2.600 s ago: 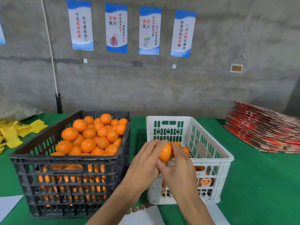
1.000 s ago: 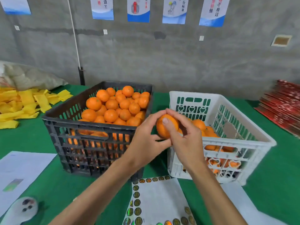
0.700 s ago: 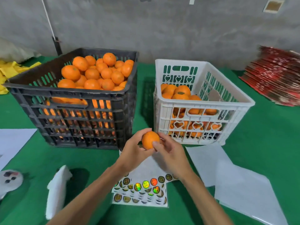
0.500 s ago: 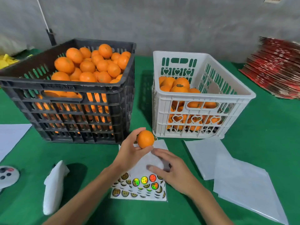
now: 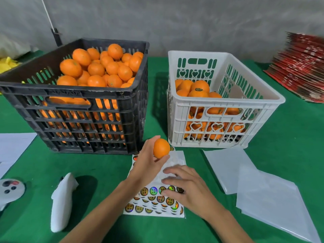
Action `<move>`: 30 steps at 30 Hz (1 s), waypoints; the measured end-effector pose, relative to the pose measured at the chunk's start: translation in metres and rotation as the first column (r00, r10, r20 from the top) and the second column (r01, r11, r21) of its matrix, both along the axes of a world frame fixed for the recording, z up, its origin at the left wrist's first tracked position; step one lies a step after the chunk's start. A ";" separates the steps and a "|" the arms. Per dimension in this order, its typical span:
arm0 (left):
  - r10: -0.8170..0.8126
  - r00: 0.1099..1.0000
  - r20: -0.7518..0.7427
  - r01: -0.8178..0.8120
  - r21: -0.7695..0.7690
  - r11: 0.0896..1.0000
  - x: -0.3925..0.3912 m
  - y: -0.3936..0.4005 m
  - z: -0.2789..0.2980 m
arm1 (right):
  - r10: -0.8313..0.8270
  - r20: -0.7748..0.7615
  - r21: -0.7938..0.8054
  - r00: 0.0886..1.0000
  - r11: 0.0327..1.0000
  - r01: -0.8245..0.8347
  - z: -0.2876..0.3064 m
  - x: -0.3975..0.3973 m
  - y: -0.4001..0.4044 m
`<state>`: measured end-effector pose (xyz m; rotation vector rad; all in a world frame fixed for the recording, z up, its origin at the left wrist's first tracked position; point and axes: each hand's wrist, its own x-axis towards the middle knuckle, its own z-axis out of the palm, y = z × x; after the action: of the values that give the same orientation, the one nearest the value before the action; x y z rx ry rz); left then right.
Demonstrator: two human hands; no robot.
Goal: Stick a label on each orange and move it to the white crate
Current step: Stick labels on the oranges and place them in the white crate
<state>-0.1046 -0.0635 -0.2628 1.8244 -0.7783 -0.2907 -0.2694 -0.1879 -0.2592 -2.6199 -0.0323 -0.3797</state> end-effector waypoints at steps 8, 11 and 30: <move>-0.012 0.999 -0.035 0.010 -0.058 0.998 -0.011 0.007 -0.011 | -0.073 0.040 -0.075 0.997 0.994 0.076 0.002 0.004 0.008; 0.007 0.997 -0.076 -0.014 -0.095 0.995 -0.008 0.007 -0.014 | -0.051 0.085 -0.110 0.995 0.992 0.060 0.001 0.005 0.008; 0.041 0.994 -0.104 -0.052 -0.104 0.993 -0.006 0.006 -0.015 | 0.020 0.148 -0.077 0.989 0.997 -0.009 -0.005 0.004 0.009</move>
<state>-0.1106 -0.0571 -0.2776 1.7113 -0.6672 -0.3033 -0.2654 -0.1790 -0.2643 -2.6589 -0.1175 -0.5784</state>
